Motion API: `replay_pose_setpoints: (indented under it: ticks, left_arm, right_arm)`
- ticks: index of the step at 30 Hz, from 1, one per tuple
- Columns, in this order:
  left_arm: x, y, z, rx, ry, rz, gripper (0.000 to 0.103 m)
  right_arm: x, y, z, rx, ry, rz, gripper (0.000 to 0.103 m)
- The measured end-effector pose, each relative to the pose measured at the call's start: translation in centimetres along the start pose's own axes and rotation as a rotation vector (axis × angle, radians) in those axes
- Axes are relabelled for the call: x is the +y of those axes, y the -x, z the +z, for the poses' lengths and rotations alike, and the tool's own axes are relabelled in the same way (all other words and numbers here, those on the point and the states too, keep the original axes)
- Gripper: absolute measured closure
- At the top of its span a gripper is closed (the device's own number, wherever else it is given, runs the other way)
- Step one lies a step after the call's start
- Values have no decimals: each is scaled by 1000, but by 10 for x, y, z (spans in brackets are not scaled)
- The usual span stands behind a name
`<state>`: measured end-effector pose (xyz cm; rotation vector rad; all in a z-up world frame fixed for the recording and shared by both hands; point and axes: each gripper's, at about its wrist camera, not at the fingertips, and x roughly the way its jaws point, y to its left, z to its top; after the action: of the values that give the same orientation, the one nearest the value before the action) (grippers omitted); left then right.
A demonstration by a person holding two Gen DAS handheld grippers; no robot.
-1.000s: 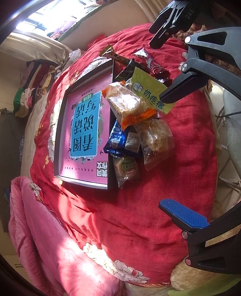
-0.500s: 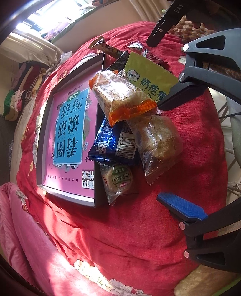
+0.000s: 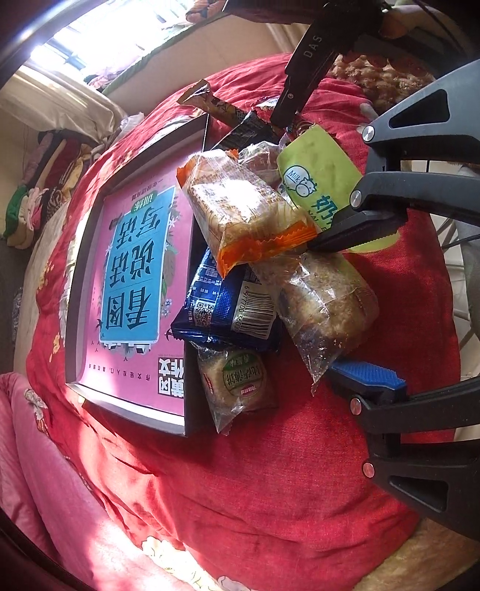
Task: Organize snacks
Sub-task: 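Grasp clear pastry bag with left tool while right tool lifts red candy bar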
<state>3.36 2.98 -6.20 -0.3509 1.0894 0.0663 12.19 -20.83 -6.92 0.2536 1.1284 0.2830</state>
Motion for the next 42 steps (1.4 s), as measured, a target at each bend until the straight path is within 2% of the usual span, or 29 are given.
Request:
replay_pose_setpoints:
  ticks: [2,4,10,19,28,33,37,42]
  left_arm:
    - [3,0,0,4,4,-3,50]
    - [7,0,0,6,16,-13,51]
    - [17,6,-1,-4,48,-20,53]
    - [26,31,1,-71,67,0,54]
    - [29,48,13,-149,71,26,54]
    - [34,58,26,-199,88,39,54]
    - [40,65,40,-244,107,47,54]
    - [42,64,59,-275,116,51,54]
  right_arm:
    - [-5,0,3,-4,-14,25,59]
    - [-9,1,5,-18,-21,54,71]
    - [-24,13,13,-78,-34,99,84]
    - [-23,42,21,-202,34,83,88]
    - [10,81,29,-371,199,109,89]
    - [30,88,37,-402,251,147,89]
    - [48,84,45,-395,297,196,89]
    - [68,69,52,-379,359,187,89]
